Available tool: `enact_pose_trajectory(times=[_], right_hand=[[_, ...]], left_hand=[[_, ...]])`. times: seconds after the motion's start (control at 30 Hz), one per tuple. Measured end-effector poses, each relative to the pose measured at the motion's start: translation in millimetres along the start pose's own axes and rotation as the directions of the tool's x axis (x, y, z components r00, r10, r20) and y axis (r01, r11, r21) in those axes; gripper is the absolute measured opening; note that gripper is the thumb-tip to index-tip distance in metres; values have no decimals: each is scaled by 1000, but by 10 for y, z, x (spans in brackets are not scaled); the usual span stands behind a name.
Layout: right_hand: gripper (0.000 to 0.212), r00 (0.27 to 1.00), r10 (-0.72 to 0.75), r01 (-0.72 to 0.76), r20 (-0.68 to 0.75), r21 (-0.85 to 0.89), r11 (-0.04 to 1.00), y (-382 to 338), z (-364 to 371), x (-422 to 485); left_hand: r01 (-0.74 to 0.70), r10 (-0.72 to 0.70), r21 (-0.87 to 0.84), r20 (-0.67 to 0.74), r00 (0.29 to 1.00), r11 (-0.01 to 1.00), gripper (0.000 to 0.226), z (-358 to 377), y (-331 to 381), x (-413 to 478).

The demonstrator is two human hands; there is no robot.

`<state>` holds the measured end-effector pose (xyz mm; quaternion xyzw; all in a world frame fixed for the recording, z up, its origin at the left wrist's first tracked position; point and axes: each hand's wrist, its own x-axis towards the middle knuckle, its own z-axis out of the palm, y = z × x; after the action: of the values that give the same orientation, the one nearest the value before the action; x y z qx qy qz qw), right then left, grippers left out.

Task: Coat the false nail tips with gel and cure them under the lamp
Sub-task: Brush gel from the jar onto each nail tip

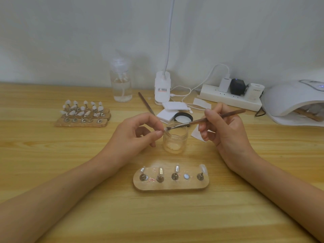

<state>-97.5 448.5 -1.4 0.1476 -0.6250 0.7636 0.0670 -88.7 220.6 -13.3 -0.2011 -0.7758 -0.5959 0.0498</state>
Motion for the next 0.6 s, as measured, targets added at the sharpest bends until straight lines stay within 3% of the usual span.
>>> enact_pose_trajectory(times=[0.13, 0.6], right_hand=[[21, 998, -5, 3, -55, -25, 1000, 13, -23, 6], [18, 999, -52, 52, 5, -6, 999, -6, 2, -8]], left_hand=[[7, -7, -11, 0, 1000, 1000, 12, -4, 8, -13], [58, -58, -26, -9, 998, 998, 11, 15, 27, -11]])
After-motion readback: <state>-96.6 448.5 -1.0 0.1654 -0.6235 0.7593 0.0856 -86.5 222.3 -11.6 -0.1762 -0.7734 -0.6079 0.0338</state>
